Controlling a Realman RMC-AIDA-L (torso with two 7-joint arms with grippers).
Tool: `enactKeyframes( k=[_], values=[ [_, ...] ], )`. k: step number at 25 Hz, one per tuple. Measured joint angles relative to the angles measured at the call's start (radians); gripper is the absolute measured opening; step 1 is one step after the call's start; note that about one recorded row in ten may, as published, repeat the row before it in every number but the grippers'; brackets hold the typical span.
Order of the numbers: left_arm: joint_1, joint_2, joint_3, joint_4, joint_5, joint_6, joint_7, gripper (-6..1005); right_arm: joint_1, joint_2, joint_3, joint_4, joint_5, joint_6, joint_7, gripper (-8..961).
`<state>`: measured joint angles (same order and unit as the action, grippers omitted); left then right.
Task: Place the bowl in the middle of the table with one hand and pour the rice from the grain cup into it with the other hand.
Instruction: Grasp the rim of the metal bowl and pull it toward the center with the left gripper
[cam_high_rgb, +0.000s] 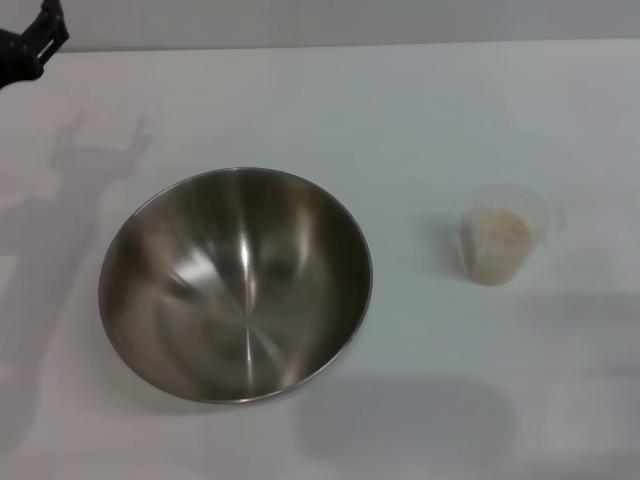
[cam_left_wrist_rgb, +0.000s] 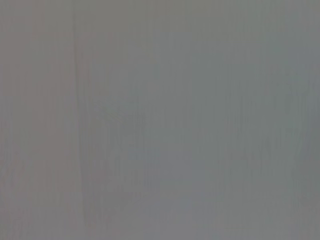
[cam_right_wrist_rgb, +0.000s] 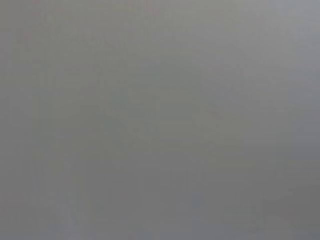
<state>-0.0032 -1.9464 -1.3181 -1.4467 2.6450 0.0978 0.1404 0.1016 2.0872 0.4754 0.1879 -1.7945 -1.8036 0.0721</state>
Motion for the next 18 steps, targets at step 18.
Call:
enactKeyframes(
  k=[18],
  values=[
    [-0.109, -0.113, -0.523, -0.376, -0.348, -1.267, 0.319, 827, -0.002, 0.002, 0.000, 0.007, -0.005, 0.003, 0.000, 841]
  ],
)
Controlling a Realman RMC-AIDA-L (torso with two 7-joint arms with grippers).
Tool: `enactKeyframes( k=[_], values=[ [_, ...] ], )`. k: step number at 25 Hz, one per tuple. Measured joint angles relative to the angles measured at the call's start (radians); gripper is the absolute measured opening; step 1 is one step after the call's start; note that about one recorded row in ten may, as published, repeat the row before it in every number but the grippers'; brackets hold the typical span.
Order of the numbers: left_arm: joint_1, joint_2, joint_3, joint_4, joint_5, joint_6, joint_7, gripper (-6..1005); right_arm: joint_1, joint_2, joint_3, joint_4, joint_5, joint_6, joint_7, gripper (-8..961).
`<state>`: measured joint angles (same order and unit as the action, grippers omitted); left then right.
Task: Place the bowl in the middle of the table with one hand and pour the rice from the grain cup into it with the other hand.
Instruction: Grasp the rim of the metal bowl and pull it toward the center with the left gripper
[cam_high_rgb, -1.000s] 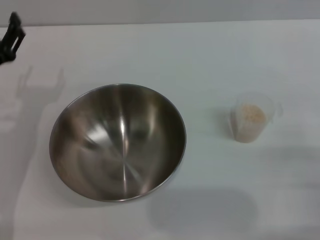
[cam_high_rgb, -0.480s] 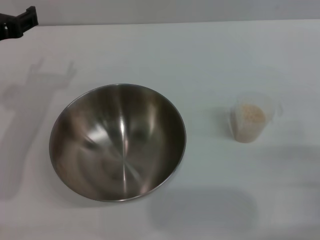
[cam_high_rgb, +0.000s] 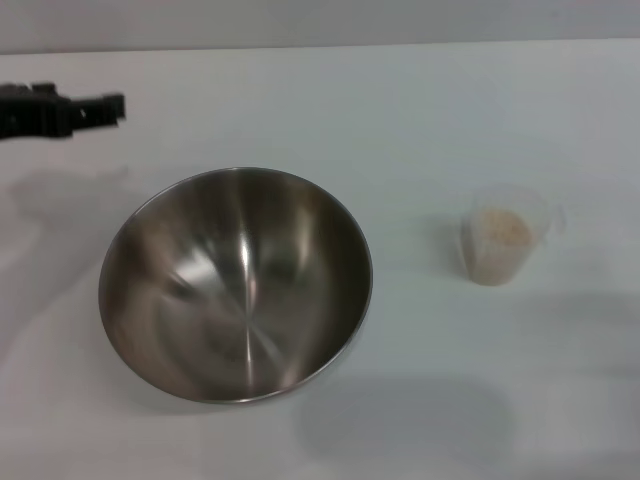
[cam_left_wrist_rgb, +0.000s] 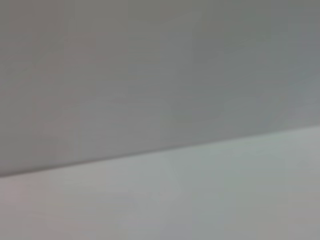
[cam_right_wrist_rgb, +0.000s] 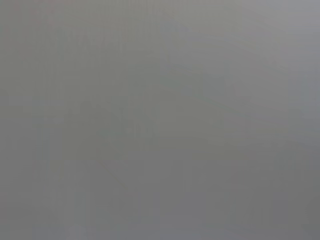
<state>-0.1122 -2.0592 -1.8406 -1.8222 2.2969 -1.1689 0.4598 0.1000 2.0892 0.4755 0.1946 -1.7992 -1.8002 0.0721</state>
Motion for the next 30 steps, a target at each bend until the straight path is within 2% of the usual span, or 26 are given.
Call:
enactKeyframes(
  k=[7, 30],
  values=[
    [0.033, -0.002, 0.016, -0.026, 0.006, -0.083, 0.058, 826, 0.001, 0.000, -0.001, 0.002, 0.000, -0.001, 0.000, 841],
    [0.028, -0.006, 0.160, 0.059, 0.093, -0.086, 0.093, 825, 0.003, 0.000, -0.002, 0.000, 0.000, 0.005, 0.000, 842]
  ],
)
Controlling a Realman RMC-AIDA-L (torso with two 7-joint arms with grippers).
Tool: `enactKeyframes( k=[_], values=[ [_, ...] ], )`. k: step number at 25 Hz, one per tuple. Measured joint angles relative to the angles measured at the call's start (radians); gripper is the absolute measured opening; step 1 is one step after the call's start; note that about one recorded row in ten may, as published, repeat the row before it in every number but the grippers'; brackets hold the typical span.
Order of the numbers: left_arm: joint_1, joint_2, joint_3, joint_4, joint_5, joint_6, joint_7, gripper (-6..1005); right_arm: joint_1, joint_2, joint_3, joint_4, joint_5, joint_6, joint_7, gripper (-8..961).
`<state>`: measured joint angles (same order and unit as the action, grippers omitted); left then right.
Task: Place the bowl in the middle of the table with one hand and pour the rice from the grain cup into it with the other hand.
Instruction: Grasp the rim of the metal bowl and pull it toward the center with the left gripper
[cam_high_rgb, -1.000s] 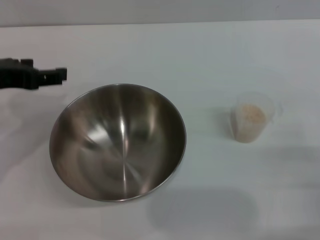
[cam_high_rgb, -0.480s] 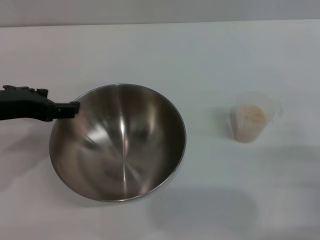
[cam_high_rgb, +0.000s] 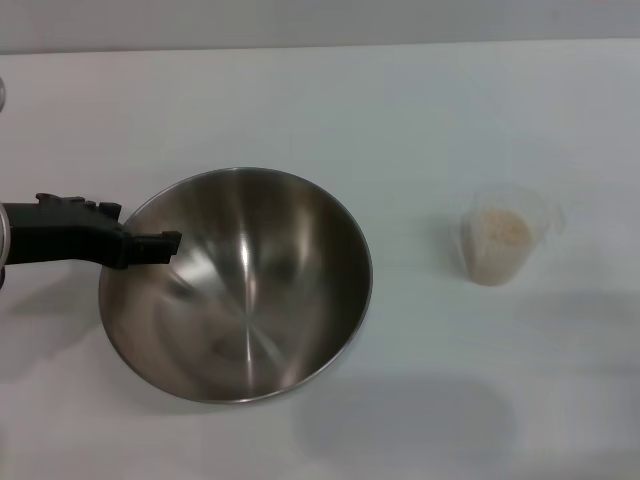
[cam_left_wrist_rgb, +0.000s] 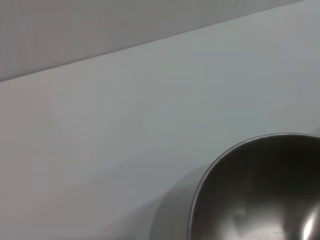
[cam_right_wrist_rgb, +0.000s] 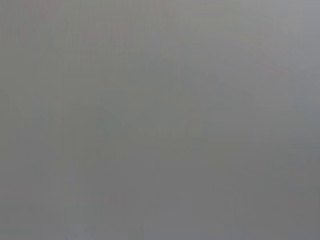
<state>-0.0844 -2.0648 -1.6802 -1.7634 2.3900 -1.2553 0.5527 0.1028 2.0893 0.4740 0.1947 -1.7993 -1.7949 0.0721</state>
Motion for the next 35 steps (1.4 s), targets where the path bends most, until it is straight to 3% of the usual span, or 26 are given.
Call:
enactKeyframes(
  k=[22, 33, 35],
  values=[
    [-0.014, -0.003, 0.053, 0.086, 0.052, 0.060, 0.026, 824, -0.003, 0.000, 0.000, 0.001, 0.000, 0.002, 0.000, 842],
    [-0.029, -0.002, 0.059, 0.083, 0.060, 0.058, 0.026, 605, -0.002, 0.000, 0.000, 0.002, 0.000, 0.002, 0.000, 842],
    [-0.034, -0.002, 0.059, 0.083, 0.059, 0.057, 0.026, 519, -0.002, 0.000, 0.000, 0.002, 0.000, 0.002, 0.000, 842]
  ],
)
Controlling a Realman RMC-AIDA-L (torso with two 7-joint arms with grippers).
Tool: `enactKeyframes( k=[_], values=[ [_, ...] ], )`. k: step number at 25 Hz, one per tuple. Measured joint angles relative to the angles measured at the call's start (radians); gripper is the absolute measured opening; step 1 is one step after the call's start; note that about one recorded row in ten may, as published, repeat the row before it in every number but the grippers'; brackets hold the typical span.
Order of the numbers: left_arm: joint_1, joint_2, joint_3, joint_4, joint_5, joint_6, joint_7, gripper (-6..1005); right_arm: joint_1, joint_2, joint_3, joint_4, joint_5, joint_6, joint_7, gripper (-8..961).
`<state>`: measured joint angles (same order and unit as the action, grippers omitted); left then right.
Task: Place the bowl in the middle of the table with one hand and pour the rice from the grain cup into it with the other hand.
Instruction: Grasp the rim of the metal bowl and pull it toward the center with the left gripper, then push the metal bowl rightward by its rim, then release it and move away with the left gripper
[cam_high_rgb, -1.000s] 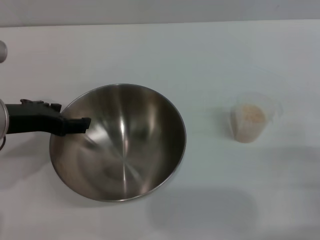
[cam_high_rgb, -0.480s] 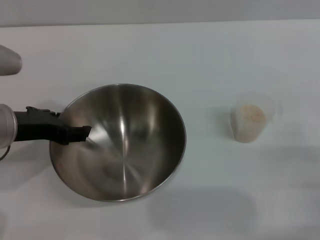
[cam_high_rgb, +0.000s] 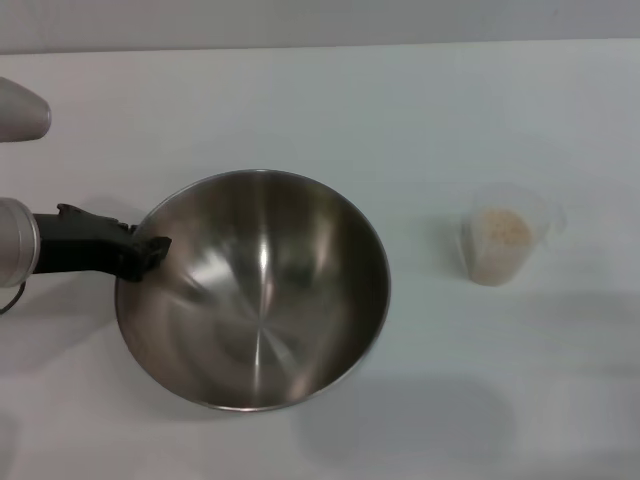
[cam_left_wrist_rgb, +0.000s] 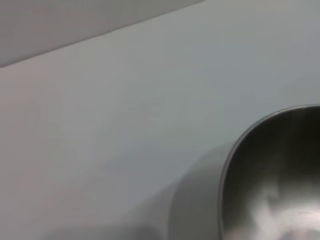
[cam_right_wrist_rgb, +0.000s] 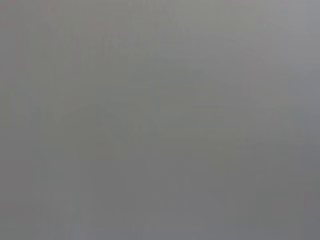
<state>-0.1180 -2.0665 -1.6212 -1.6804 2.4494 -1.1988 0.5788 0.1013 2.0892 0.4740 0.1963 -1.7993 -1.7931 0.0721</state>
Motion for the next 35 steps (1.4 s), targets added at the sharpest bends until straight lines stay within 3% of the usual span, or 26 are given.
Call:
enactKeyframes(
  k=[11, 30, 31, 35],
  values=[
    [-0.026, 0.001, -0.007, 0.007, -0.018, -0.018, -0.018, 68, 0.002, 0.000, 0.000, 0.000, 0.000, 0.000, 0.000, 841],
    [-0.251, 0.002, -0.163, 0.205, -0.121, -0.043, 0.006, 44, 0.005, -0.002, 0.000, 0.000, 0.000, 0.000, 0.000, 840],
    [-0.303, 0.002, -0.189, 0.267, -0.140, -0.034, 0.027, 44, 0.006, -0.002, 0.000, 0.000, 0.000, 0.000, 0.000, 840],
    [-0.366, 0.001, -0.229, 0.344, -0.155, -0.019, 0.055, 44, 0.006, -0.001, 0.000, 0.000, 0.000, 0.000, 0.000, 840]
  ],
)
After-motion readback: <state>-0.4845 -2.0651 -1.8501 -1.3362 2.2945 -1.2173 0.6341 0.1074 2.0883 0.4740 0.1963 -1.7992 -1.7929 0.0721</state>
